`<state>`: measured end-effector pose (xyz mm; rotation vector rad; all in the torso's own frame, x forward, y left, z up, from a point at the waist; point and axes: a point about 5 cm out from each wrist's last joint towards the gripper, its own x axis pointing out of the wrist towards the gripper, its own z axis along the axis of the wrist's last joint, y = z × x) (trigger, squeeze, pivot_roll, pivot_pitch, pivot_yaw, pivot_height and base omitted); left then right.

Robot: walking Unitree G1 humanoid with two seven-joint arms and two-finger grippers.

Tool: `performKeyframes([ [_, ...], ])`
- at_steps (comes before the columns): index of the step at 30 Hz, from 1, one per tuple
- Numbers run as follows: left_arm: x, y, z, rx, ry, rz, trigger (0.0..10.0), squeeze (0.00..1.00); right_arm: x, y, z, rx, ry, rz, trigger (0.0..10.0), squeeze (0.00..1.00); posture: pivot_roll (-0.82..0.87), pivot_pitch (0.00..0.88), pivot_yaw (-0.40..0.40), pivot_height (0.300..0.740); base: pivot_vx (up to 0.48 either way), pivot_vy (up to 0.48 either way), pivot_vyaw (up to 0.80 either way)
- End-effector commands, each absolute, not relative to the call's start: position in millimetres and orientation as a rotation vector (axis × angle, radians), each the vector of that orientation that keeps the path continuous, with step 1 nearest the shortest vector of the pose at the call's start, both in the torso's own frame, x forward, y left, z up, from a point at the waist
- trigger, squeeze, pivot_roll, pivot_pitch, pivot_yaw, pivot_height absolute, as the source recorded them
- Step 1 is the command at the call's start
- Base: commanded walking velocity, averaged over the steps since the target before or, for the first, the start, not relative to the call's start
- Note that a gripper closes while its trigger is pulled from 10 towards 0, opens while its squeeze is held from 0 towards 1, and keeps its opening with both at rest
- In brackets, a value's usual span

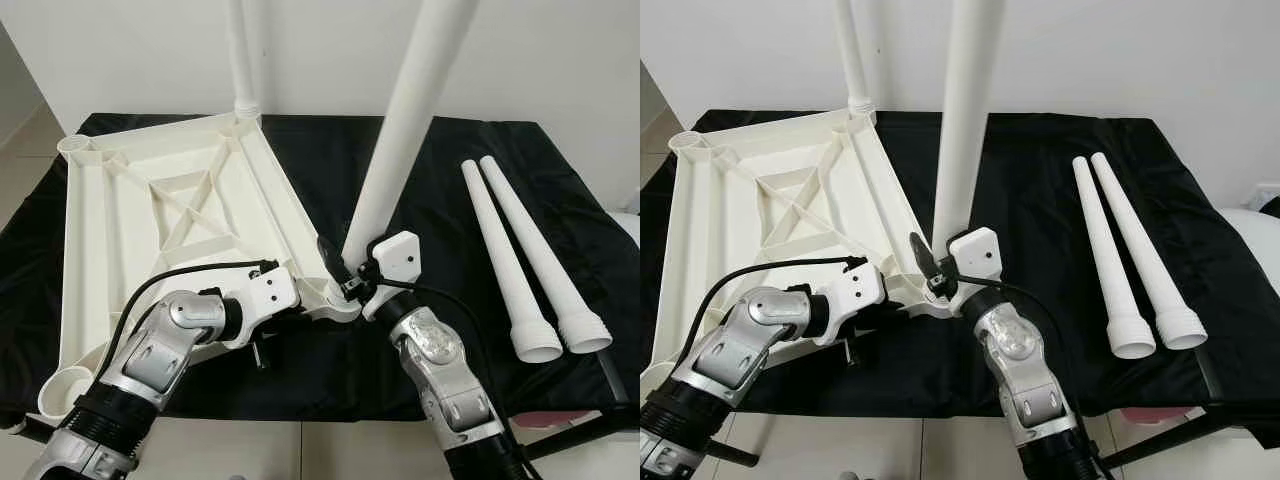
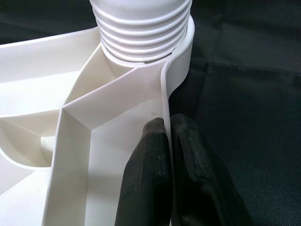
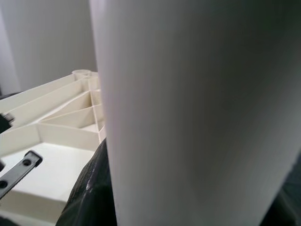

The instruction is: Building children table

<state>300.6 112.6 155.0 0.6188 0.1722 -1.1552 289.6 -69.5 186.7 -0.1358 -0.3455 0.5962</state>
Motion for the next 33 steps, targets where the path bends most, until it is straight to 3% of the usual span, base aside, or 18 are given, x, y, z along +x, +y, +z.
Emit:
performKeyframes([
  [1,299,110,153,0.63,0.172,-1.182,0.0,0.0,287,-65,155,-0.158,-0.187,0.659,10.0,0.0,0.02,0.143,0.013,0.74,0.0,0.0,0.0],
  [8,298,112,154,0.63,0.171,-1.173,0.0,0.0,305,-86,155,-0.145,-0.127,0.578,10.0,0.0,0.03,0.152,0.006,0.74,0.0,0.0,0.0],
  [15,298,114,154,0.627,0.175,-1.166,0.0,0.0,305,-88,132,-0.102,0.094,0.563,10.0,0.0,0.03,0.158,0.005,0.74,0.0,0.0,0.0],
  [23,299,114,154,0.624,0.174,-1.162,0.0,0.0,297,-90,123,-0.233,0.123,0.595,10.0,0.0,0.03,0.162,0.009,0.74,0.0,0.0,0.0],
  [33,301,114,154,0.626,0.172,-1.158,0.0,0.0,287,-95,119,-0.122,0.077,0.572,10.0,0.0,0.02,0.162,0.013,0.74,0.0,0.0,0.0],
])
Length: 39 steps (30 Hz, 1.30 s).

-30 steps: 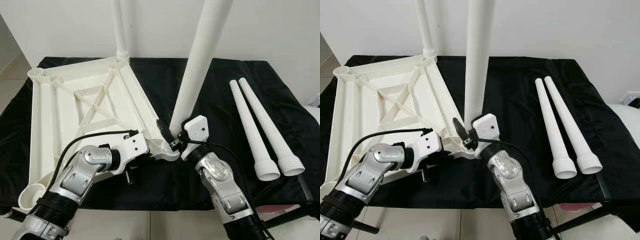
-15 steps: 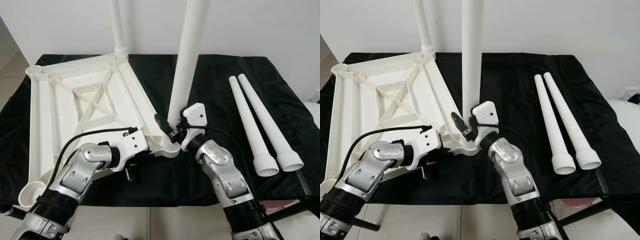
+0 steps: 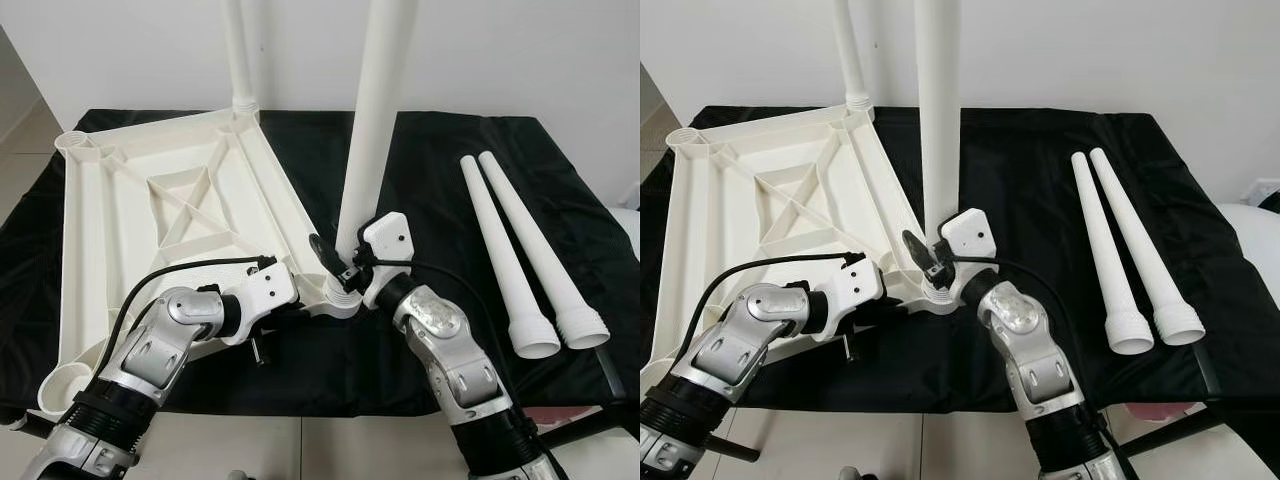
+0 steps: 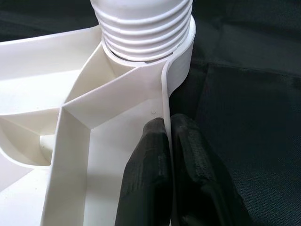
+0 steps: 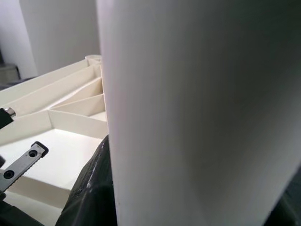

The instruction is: Building children table

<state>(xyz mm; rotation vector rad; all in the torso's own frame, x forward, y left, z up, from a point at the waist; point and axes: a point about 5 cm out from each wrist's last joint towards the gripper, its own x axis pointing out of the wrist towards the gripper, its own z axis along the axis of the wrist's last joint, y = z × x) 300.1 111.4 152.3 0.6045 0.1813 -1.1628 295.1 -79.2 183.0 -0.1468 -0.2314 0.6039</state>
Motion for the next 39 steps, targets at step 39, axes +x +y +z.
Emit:
performKeyframes([
  [39,305,97,166,0.546,0.102,-1.146,0.0,0.0,305,-110,114,-0.235,0.196,0.091,10.0,0.0,0.02,0.161,0.014,0.74,0.0,0.0,0.0],
])
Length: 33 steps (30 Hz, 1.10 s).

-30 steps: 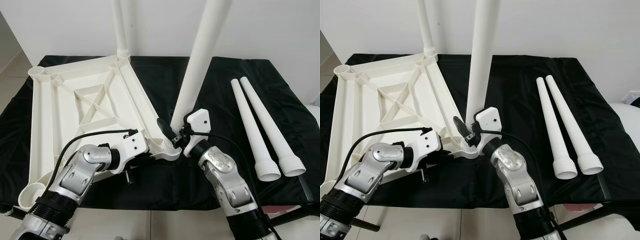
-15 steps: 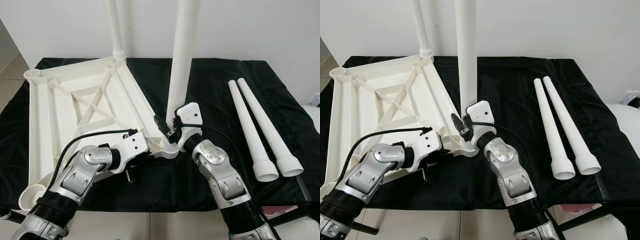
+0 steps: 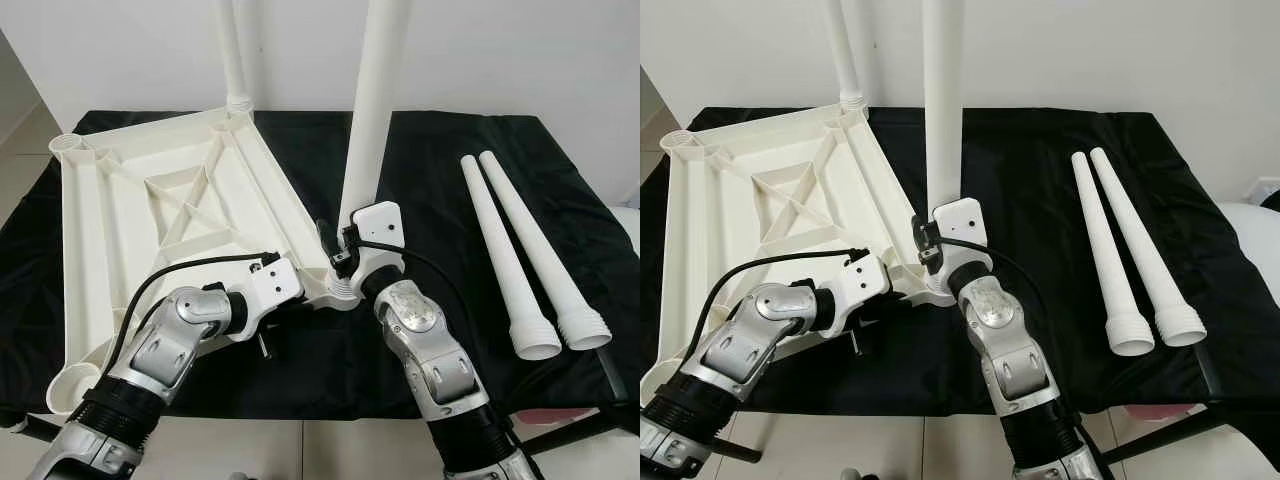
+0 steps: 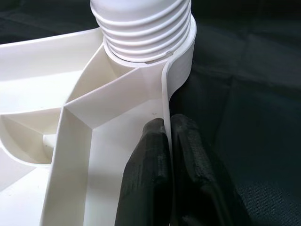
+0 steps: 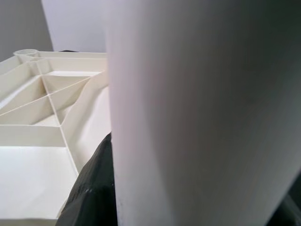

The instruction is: Building children table

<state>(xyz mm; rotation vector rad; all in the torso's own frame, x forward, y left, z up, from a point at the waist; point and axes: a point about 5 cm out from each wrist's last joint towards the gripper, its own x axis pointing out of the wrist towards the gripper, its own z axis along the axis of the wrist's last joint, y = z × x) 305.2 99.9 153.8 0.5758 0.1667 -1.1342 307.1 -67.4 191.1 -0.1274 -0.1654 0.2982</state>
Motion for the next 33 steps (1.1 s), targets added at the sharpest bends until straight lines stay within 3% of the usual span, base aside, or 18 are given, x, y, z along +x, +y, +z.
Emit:
performKeyframes([
  [1,305,93,168,0.531,0.092,-1.147,0.0,0.0,304,-112,113,-0.233,0.188,0.049,10.0,0.0,0.02,0.159,0.012,0.74,0.0,0.0,0.0],
  [9,305,87,169,0.518,0.078,-1.154,0.0,0.0,297,-117,111,-0.179,0.169,-0.127,10.0,0.0,0.02,0.154,0.012,0.74,0.0,0.0,0.0],
  [22,306,88,168,0.525,0.087,-1.139,0.0,0.0,300,-114,115,-0.162,0.161,-0.171,10.0,0.01,0.02,0.156,0.01,0.74,0.0,0.0,0.0],
  [23,306,89,168,0.525,0.088,-1.135,0.0,0.0,301,-113,116,-0.164,0.15,-0.168,10.0,0.43,0.02,0.156,0.01,0.74,0.0,0.0,0.0],
  [24,306,89,168,0.525,0.089,-1.134,0.0,0.0,301,-112,118,-0.163,0.134,-0.159,10.0,1.0,0.02,0.157,0.009,0.74,0.0,0.0,0.0],
  [31,306,90,167,0.523,0.091,-1.129,0.0,0.0,303,-93,136,-0.092,0.027,0.052,10.0,1.0,0.02,0.158,0.008,0.74,0.0,0.0,0.0],
  [32,306,90,167,0.523,0.091,-1.13,0.0,0.0,302,-88,141,-0.073,0.002,0.118,10.0,0.0,0.02,0.158,0.008,0.74,0.0,0.0,0.0],
  [33,306,90,167,0.523,0.091,-1.13,0.0,0.0,302,-84,146,-0.057,-0.024,0.164,10.0,0.0,0.02,0.158,0.008,0.74,0.0,0.0,0.0],
])
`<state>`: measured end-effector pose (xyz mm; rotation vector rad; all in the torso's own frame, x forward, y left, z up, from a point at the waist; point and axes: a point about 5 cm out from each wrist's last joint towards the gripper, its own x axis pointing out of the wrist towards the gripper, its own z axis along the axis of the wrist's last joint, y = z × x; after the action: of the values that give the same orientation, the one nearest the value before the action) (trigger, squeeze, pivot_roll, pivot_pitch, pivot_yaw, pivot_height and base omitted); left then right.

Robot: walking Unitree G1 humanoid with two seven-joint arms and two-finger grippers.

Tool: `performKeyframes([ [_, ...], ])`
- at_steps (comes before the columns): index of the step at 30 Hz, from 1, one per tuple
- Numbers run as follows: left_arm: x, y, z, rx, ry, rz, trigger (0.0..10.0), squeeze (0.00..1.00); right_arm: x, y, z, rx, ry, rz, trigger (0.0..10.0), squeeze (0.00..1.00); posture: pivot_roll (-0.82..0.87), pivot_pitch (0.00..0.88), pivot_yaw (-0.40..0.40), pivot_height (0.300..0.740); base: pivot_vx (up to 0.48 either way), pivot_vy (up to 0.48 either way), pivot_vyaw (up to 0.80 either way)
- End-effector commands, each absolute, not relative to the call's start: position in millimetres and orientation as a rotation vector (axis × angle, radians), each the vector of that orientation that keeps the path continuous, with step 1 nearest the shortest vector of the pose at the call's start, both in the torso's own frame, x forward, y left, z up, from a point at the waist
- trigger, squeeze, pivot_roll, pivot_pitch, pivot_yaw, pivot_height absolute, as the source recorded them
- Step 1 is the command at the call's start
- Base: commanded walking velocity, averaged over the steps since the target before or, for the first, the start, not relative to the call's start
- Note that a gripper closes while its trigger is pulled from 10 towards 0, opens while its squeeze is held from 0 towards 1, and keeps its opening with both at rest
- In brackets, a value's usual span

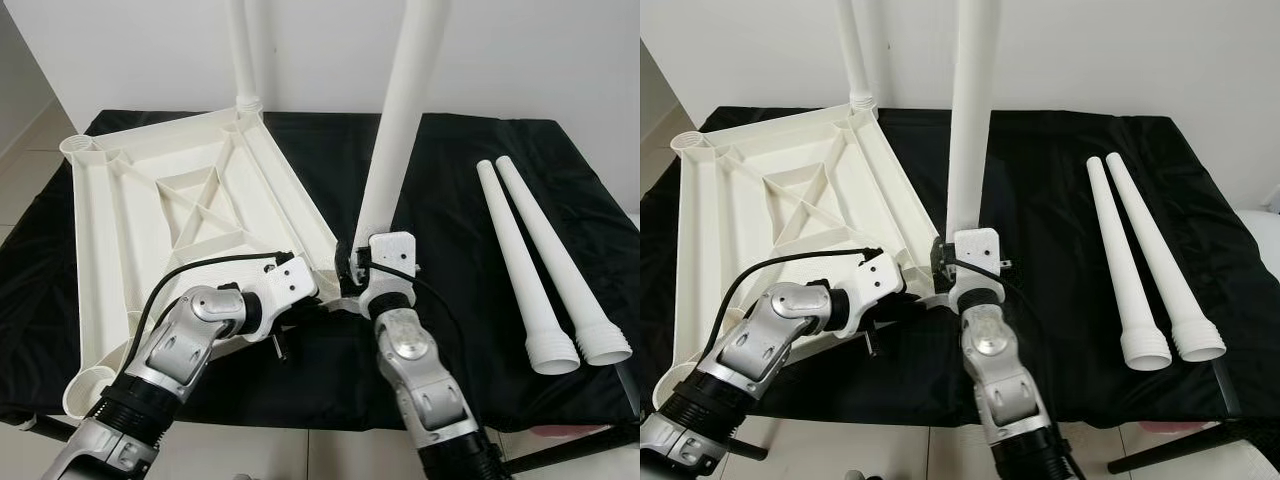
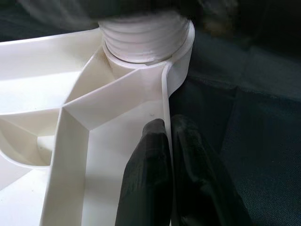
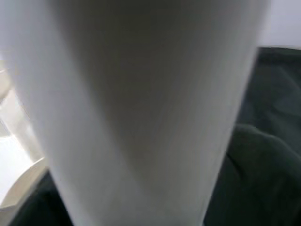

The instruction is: Building children table

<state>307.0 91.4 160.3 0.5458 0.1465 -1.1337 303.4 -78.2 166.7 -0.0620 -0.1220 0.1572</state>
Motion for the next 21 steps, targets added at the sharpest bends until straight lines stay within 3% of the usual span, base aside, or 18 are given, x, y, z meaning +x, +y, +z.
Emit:
performKeyframes([
  [1,306,90,167,0.522,0.091,-1.13,0.0,0.0,301,-82,149,-0.046,-0.04,0.191,10.0,0.0,0.02,0.158,0.009,0.74,0.0,0.0,0.0],
  [10,306,91,168,0.523,0.09,-1.129,0.0,0.0,297,-77,166,0.008,-0.133,0.333,10.0,0.0,0.02,0.16,0.01,0.74,0.0,0.0,0.0],
  [21,306,91,168,0.52,0.092,-1.132,0.0,0.0,301,-93,186,-0.079,-0.238,0.391,10.0,0.0,0.02,0.16,0.012,0.74,0.0,0.0,0.0],
])
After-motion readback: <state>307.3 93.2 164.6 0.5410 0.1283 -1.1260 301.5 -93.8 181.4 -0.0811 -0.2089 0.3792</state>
